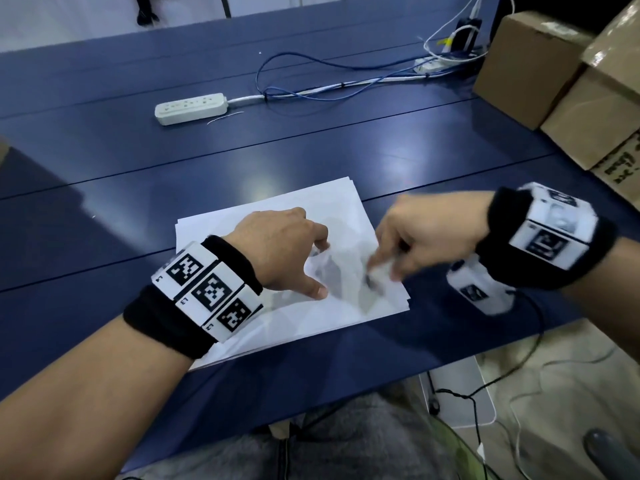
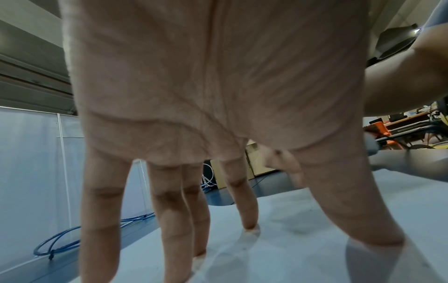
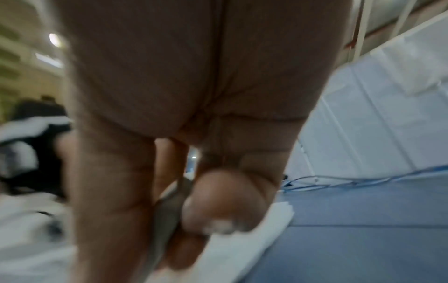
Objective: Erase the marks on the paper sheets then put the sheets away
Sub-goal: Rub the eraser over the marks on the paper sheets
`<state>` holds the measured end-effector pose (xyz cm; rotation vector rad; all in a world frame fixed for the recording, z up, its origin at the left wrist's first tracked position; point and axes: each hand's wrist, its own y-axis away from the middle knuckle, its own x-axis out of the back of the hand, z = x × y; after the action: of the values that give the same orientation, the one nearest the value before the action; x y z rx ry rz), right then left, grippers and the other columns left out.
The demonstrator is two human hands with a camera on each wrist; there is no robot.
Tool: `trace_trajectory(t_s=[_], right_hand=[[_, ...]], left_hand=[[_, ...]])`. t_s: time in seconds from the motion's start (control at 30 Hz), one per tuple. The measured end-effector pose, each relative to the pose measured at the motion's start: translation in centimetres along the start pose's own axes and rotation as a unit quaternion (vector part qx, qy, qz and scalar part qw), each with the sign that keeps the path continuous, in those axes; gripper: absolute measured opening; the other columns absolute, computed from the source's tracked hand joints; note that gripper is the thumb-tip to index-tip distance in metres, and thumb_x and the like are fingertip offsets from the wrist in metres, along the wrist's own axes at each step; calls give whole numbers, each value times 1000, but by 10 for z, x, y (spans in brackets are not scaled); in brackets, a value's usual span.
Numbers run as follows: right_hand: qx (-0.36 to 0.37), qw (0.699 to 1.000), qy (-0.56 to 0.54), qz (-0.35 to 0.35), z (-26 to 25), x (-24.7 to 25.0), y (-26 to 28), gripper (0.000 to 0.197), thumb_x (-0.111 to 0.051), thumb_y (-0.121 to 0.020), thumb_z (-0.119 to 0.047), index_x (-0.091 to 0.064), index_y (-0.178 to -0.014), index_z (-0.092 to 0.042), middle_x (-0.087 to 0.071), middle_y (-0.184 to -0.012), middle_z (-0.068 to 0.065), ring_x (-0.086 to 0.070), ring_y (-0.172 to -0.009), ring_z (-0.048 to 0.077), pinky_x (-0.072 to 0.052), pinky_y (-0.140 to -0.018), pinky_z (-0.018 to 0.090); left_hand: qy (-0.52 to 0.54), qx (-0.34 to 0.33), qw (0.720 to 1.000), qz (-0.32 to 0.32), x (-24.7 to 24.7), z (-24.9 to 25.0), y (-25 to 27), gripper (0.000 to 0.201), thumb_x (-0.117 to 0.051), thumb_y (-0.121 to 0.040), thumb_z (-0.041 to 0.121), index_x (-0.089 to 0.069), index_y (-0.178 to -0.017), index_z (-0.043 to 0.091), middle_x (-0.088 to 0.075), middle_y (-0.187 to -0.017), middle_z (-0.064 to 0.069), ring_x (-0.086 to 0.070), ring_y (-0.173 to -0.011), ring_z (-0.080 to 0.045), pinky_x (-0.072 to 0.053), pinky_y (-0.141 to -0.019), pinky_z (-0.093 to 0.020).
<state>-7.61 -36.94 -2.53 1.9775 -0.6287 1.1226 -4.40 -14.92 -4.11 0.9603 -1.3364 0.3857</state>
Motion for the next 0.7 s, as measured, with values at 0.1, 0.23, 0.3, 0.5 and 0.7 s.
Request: trace_trajectory(t_s=[0.1, 0.23, 0.3, 0.5, 0.7], right_hand=[[18, 998, -19, -59, -10, 0, 3, 32, -76, -75, -34, -72, -106, -43, -57, -56, -22, -55, -60, -7, -37, -57, 7], [-58, 994, 35, 88, 10, 17, -21, 27, -71, -81, -34, -73, -108, -35, -50, -48, -28, -48, -57, -13, -40, -55, 16], [-72, 990, 44, 115, 15, 15, -23, 27, -68, -82, -36, -73, -108, -31, -52, -49, -18, -47, -56, -4, -40, -54, 21], [6, 999, -24, -38, -10, -5, 10, 32, -73, -77, -35, -71, -107, -42, -63, -63, -18, -56, -62, -3, -36, -57, 7], [-67, 991, 41, 105, 15, 14, -18, 25, -68, -84, -41, -72, -108, -36, -51, -49, -29, -48, -59, -14, -33, -55, 16]], left_hand=[[0, -2, 1000, 0, 0, 1, -1, 70, -67, -64, 76, -50, -123, 42, -42, -100, 12, -54, -86, -15, -40, -67, -29], [2, -2, 1000, -1, 2, 2, 0, 70, -66, -63, 76, -51, -122, 43, -42, -99, 11, -57, -93, -17, -49, -75, -33], [2, -1, 1000, 0, 2, 2, 1, 69, -67, -63, 76, -51, -122, 43, -42, -99, 11, -57, -93, -17, -47, -73, -32], [-6, 1, 1000, -3, 3, 2, -2, 71, -68, -64, 75, -50, -123, 41, -41, -100, 11, -53, -84, -16, -41, -67, -30], [-11, 6, 1000, -12, 7, 7, 0, 69, -69, -65, 74, -50, -122, 41, -42, -99, 10, -53, -84, -17, -40, -68, -31]])
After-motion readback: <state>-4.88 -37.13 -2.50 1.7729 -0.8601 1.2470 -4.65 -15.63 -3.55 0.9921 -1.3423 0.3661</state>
